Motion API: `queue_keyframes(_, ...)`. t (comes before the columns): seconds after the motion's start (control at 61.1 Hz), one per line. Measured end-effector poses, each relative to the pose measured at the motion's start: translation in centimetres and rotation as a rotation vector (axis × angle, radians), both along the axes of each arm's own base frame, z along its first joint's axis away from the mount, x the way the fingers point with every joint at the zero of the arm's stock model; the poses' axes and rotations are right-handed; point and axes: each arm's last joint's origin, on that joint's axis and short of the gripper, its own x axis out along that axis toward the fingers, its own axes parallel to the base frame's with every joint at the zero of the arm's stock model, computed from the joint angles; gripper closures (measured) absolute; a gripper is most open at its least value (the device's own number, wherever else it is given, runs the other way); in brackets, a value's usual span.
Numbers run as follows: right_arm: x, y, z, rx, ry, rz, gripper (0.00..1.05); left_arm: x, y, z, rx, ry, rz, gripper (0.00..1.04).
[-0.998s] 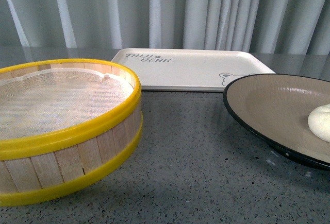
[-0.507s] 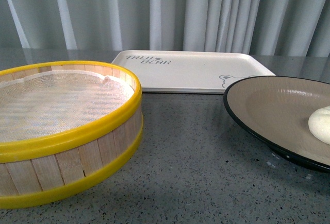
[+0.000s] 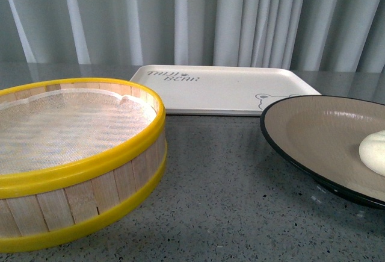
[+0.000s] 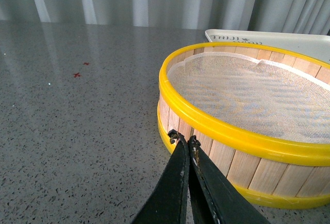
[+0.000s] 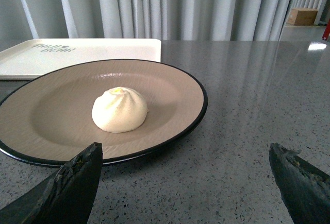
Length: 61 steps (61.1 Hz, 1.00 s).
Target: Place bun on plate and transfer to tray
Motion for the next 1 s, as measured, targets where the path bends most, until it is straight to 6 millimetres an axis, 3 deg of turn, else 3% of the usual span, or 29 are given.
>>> queue_keyframes(0.36, 0.0, 0.0, 0.0, 0.000, 0.000, 0.000, 0.09, -1.5, 0.0, -0.6, 0.000, -0.026, -0.003, 1.01)
queue_keyframes(0.638, 0.0, 0.0, 0.0, 0.000, 0.000, 0.000, 0.09, -1.5, 0.0, -0.6, -0.001, -0.024, -0.002, 1.00)
queue_keyframes(0.949, 0.0, 0.0, 0.0, 0.000, 0.000, 0.000, 0.09, -1.5, 0.0, -0.6, -0.001, -0.024, -0.002, 0.47)
queue_keyframes(0.998, 0.1, 0.0, 0.2, -0.044, -0.016, -0.066, 0.09, -1.5, 0.0, -0.6, -0.001, -0.024, -0.002, 0.38)
